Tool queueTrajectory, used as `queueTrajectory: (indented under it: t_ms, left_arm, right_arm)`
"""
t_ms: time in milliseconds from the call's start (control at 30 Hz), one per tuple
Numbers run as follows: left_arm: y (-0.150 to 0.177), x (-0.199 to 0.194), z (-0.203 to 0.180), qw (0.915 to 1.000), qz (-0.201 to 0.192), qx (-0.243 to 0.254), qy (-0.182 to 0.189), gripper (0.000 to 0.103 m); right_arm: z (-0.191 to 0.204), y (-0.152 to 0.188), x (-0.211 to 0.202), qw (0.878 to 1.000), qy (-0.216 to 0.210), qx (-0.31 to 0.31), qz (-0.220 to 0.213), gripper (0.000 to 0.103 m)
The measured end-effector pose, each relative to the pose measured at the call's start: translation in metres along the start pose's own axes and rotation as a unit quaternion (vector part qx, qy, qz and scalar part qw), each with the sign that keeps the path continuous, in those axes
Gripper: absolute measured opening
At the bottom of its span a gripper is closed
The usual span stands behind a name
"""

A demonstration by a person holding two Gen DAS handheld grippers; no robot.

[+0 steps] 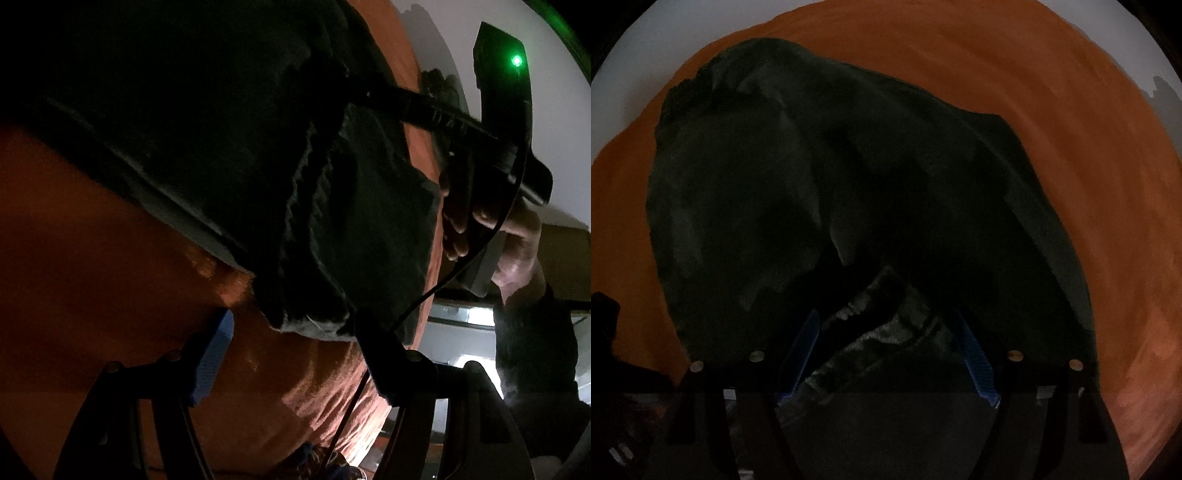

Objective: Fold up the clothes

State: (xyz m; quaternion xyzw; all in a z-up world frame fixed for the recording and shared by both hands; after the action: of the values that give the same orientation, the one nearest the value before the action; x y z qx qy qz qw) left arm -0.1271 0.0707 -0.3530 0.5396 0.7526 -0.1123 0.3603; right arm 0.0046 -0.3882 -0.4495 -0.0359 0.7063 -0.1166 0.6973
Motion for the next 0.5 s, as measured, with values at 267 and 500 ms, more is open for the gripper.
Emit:
queueTrajectory:
  t_ms: [267,500]
  left_arm:
    - [-0.009,-0.016,0.010,0.9966,-0.061,-0.055,-0.002,0.048]
    - [-0.011,-0.019,0.017,0.9942,-0.073,-0.079,0.003,0.050]
  right_arm:
    - [-0.006,0.006,0.009,1.000,0.011,0.014,-0.007,0.074]
    - [-0.007,0.027,-0.001,0.999,0.030,0.009,-0.032,0.036]
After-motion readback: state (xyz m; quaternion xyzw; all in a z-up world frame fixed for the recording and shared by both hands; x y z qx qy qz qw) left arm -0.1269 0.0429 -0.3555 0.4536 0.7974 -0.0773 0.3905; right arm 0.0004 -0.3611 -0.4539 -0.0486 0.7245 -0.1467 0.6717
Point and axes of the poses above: each gripper's, at about its wrist camera, not at the fingertips, and x roughly the way its jaws point, z to its left, y to its underside, the point moved 8 cm from there along x, roughly the way its jaws point, and after that the axes turned 11 degrees about -x, right-handed, at the moved point
